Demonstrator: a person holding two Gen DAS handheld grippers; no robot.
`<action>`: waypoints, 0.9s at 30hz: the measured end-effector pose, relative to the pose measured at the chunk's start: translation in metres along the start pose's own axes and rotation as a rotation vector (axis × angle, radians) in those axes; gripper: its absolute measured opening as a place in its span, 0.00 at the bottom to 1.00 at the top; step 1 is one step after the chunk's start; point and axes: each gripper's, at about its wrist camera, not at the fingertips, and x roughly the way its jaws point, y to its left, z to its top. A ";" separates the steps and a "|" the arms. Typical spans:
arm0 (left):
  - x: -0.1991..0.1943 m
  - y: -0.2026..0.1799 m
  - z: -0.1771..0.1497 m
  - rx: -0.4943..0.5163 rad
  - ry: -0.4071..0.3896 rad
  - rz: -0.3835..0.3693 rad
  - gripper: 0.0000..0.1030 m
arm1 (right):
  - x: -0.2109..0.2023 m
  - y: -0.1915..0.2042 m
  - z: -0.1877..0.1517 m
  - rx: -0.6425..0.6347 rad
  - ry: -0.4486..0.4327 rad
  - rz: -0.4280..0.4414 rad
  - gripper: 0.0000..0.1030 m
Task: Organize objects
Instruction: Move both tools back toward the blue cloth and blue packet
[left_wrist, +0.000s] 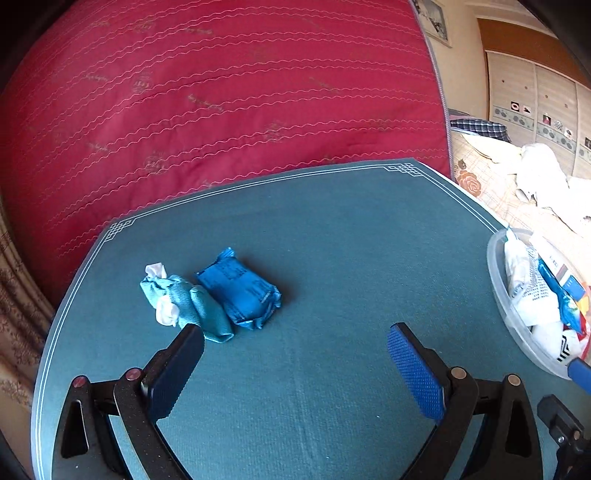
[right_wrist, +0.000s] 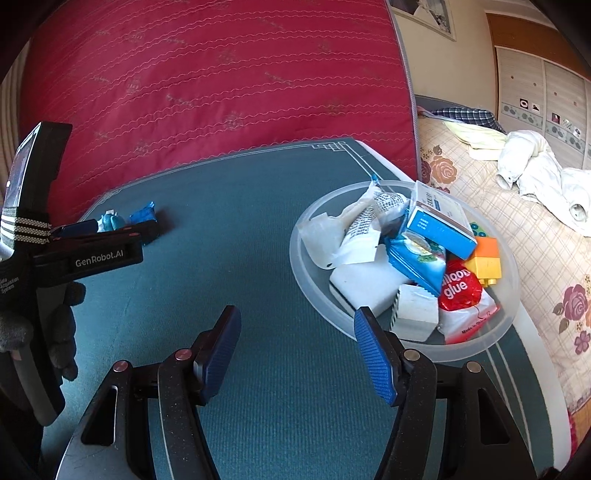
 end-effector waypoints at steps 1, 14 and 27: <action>0.001 0.006 0.001 -0.018 0.001 0.008 0.98 | 0.001 0.003 0.000 -0.002 0.002 0.005 0.63; 0.031 0.069 0.015 -0.200 0.034 0.122 0.98 | 0.013 0.023 -0.006 -0.020 0.045 0.031 0.63; 0.065 0.104 0.007 -0.304 0.107 0.151 0.98 | 0.025 0.033 -0.007 -0.035 0.084 0.030 0.63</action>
